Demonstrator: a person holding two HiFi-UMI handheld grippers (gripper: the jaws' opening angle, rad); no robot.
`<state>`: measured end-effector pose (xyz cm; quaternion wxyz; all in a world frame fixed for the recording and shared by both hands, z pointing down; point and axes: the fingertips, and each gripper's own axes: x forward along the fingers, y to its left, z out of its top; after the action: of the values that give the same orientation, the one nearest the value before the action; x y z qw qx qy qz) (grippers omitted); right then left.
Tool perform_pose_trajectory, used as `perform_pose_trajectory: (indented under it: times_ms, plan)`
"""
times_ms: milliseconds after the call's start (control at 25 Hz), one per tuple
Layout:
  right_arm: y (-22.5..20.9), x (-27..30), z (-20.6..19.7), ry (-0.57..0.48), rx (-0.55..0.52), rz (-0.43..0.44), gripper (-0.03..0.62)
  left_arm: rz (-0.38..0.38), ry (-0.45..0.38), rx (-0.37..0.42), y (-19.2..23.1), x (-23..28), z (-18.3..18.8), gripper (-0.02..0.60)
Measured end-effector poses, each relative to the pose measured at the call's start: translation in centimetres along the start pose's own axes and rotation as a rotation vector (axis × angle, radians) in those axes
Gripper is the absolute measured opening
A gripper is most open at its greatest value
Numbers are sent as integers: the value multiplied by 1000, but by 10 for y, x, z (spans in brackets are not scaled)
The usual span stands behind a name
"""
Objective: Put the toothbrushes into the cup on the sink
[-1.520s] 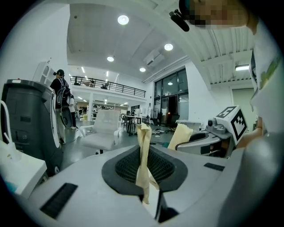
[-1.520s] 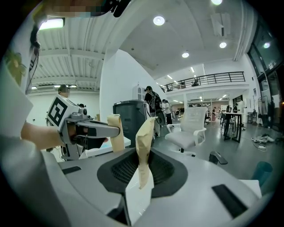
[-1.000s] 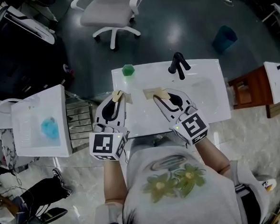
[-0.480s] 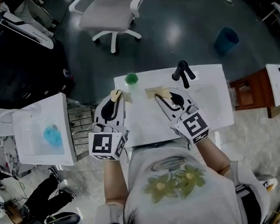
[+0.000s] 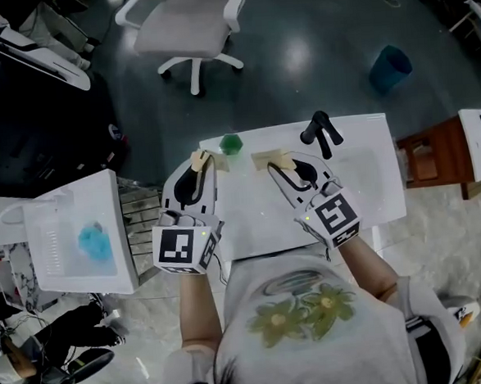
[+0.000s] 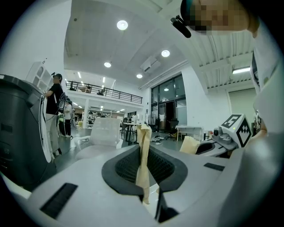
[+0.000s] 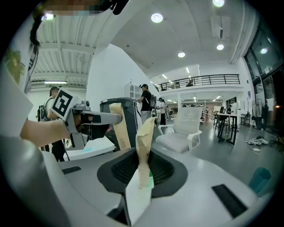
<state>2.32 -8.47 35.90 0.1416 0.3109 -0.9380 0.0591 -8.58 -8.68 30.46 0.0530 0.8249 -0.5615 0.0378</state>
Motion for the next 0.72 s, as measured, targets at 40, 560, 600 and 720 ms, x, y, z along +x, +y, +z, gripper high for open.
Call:
perform_pose_trajectory:
  times_ms: [40,560,600,720]
  plan:
    - [-1,2,0,2,0,-1,91,0,-3,1,3,2,2,52]
    - [-18,36,-2,13,-9,-35,91,-16,-18,-26,31,37,-12,52]
    - [-20,38,-2,12,-9,-39,91,-15,-19,-28,34,39,-14,52]
    - [-23,43,-6,19,-3,-47,91,-10,-15,-34,39,44,-23,52]
